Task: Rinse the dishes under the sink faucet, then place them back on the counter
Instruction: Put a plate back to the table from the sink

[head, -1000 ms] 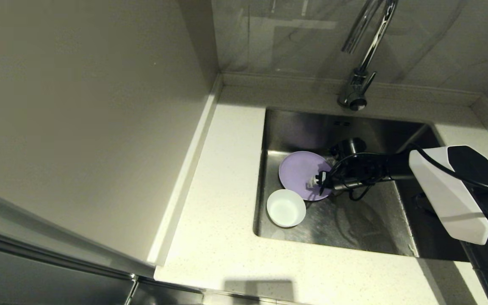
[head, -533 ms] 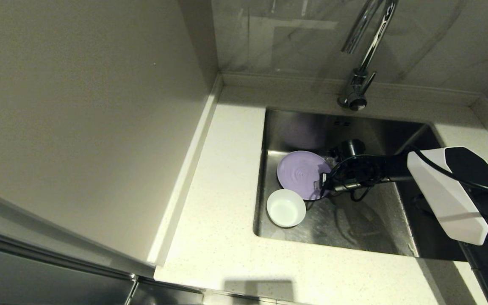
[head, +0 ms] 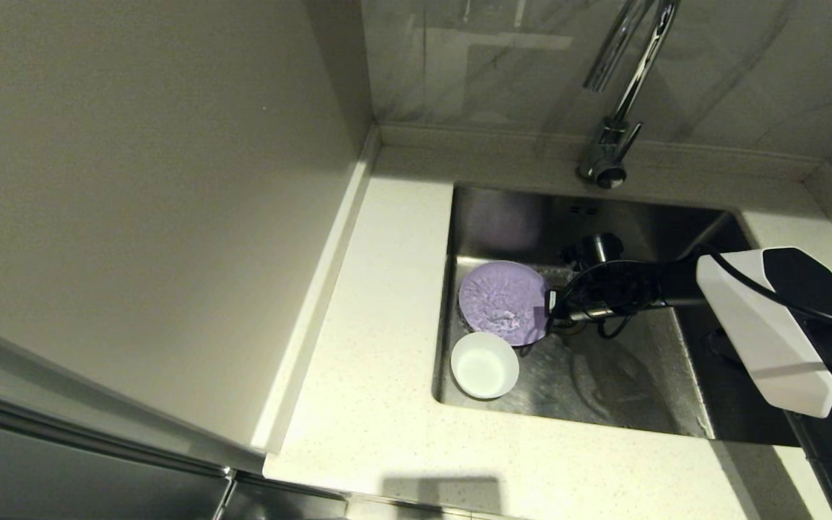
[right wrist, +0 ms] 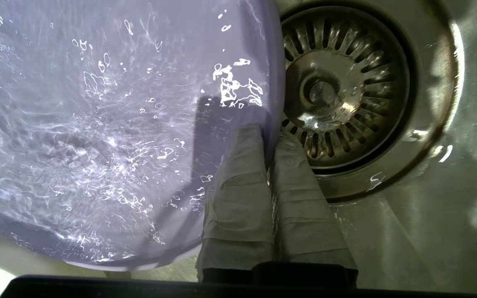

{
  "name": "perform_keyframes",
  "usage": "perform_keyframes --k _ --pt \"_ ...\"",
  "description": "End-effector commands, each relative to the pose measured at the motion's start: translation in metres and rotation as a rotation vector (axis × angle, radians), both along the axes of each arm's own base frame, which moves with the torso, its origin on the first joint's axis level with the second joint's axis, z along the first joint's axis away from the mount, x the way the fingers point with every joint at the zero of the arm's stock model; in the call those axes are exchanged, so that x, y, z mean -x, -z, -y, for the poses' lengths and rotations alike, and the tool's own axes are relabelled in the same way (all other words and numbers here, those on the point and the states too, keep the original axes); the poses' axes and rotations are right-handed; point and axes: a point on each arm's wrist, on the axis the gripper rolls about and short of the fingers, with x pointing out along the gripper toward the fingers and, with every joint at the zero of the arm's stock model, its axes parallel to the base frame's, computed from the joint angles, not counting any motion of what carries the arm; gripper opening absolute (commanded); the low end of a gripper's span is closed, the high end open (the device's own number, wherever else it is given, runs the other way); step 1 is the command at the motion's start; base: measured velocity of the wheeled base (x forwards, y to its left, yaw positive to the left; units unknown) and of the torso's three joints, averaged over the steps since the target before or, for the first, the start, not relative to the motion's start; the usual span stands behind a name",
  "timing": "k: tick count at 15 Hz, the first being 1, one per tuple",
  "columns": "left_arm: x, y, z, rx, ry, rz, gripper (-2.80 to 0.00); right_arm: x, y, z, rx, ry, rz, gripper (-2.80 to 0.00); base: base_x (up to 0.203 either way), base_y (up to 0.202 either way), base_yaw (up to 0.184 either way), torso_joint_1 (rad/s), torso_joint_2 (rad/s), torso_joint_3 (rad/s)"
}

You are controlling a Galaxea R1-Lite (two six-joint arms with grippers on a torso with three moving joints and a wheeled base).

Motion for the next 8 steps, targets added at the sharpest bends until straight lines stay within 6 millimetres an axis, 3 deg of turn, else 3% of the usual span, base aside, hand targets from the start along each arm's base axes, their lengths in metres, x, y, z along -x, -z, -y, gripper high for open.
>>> perform_keyframes --k 1,4,8 --pt "0.000 0.000 0.000 0.000 -0.001 0.004 -2.80 0.003 -0.021 0.002 -0.001 0.010 0.042 -2.80 0.000 0.000 0.000 0.000 0.00 0.000" --pt "0.000 0.000 0.000 0.000 -0.001 0.004 -2.80 0.009 -0.053 0.011 0.013 0.053 0.106 -2.80 0.000 0.000 0.000 0.000 0.00 0.000" --pt "0.000 0.000 0.000 0.000 -0.001 0.004 -2.80 0.021 -0.091 0.039 0.046 0.105 0.172 -2.80 0.000 0.000 0.000 0.000 0.00 0.000"
